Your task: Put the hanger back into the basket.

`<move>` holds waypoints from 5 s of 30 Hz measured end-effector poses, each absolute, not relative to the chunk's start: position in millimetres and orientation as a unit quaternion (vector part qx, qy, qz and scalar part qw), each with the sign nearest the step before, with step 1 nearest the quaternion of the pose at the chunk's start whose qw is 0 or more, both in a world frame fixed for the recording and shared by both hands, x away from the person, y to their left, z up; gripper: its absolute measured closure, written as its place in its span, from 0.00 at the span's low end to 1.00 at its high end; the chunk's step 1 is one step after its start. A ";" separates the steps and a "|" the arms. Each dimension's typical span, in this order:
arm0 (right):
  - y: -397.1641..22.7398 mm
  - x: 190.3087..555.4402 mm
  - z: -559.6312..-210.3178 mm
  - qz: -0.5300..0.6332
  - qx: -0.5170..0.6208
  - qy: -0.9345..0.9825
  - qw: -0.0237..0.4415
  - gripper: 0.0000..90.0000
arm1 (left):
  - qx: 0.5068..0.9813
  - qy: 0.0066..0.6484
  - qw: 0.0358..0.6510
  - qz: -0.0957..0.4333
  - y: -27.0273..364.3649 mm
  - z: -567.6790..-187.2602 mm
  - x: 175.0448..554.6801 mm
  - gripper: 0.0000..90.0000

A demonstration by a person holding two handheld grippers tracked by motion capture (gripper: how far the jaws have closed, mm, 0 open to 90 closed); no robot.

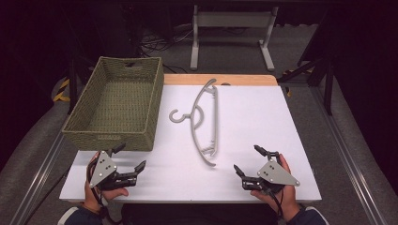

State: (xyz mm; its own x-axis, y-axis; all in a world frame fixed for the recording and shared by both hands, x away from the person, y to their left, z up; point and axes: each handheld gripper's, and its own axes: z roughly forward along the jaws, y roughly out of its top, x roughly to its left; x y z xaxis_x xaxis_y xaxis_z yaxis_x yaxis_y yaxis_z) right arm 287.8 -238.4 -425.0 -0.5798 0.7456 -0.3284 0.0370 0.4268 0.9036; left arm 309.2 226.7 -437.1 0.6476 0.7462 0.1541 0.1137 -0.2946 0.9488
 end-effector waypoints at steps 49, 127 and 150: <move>-91.9 445.0 -433.4 0.231 0.326 0.915 0.061 0.77 | 0.765 0.309 0.496 0.272 234.7 -447.3 304.4 0.11; -170.0 396.8 -417.0 0.595 0.301 0.745 -0.002 0.65 | 0.695 0.249 0.669 0.091 99.4 -387.8 394.8 0.91; -260.2 349.7 -422.0 0.453 0.332 0.781 0.275 0.28 | 0.689 0.252 0.652 0.191 124.1 -317.6 380.2 0.92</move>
